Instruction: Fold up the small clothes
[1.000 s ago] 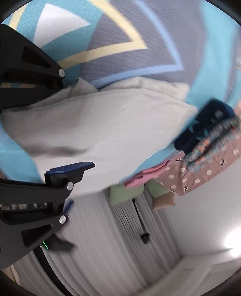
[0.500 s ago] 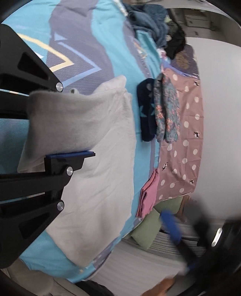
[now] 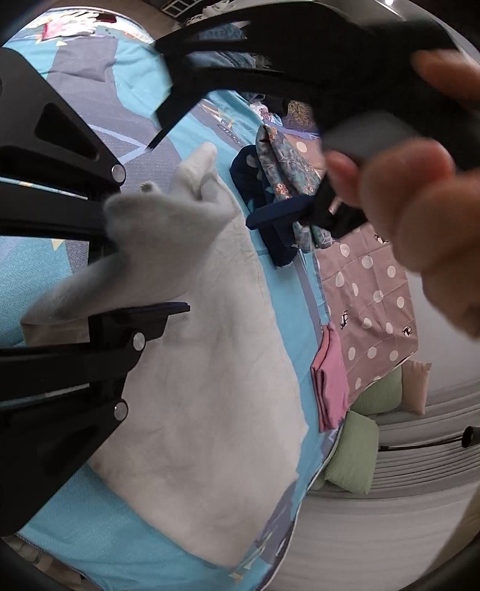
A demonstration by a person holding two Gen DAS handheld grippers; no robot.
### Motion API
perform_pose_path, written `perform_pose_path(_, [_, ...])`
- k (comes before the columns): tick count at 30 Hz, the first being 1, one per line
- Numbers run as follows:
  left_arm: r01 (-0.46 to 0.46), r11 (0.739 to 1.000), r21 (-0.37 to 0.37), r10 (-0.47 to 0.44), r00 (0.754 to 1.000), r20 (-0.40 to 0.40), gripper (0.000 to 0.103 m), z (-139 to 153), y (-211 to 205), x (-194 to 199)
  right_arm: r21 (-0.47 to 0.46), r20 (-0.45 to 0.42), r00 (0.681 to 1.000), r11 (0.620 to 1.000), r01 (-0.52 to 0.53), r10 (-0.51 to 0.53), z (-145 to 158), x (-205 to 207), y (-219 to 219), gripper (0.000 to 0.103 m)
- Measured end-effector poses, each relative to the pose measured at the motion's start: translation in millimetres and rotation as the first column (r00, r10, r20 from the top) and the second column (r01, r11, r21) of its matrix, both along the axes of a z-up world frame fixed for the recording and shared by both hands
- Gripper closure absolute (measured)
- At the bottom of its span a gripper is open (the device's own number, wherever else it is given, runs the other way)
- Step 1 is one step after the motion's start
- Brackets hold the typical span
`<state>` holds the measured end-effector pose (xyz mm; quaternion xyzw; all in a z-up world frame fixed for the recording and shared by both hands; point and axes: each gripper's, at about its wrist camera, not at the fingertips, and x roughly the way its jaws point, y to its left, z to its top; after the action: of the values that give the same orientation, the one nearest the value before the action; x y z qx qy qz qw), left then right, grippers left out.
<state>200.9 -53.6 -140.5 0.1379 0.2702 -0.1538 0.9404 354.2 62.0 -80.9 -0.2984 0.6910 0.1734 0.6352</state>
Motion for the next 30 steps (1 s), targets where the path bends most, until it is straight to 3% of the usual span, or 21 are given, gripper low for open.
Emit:
perform_pose_path(5, [0.01,1.0,0.026,-0.011,1.0,0.011,0.091,2,-7,-5,-0.184,-0.018,0.999,0.982,-0.038,0.035,-40,-8,9,0.025])
perform_pose_path(7, [0.013,1.0,0.009,-0.013,1.0,-0.004,0.091,3,-4,-3,-0.233,0.015,0.997,0.97,-0.071,0.077,-49,-13,12,0.038])
perform_pose_path(8, [0.011,1.0,0.002,-0.011,1.0,-0.013,0.091,2,-2,-1,-0.253,0.04,0.994,0.964,-0.088,0.101,-49,-16,11,0.054])
perform_pose_path(9, [0.009,1.0,-0.002,-0.009,1.0,-0.019,0.091,1,0,0,-0.248,0.061,0.993,0.965,-0.083,0.101,-46,-17,9,0.07])
perform_pose_path(13, [-0.002,1.0,-0.012,0.002,1.0,-0.012,0.091,5,5,-1,-0.124,0.108,0.994,0.992,0.016,-0.003,-21,-5,-10,0.093])
perform_pose_path(21, [0.026,0.996,-0.082,-0.022,0.999,0.049,0.091,42,0,-7,0.136,0.139,0.974,0.978,0.158,-0.176,44,5,-67,0.094])
perform_pose_path(30, [0.147,0.984,-0.105,-0.134,0.984,0.119,0.091,86,-53,-11,0.363,0.156,0.909,0.879,0.311,-0.386,106,-6,-182,0.094])
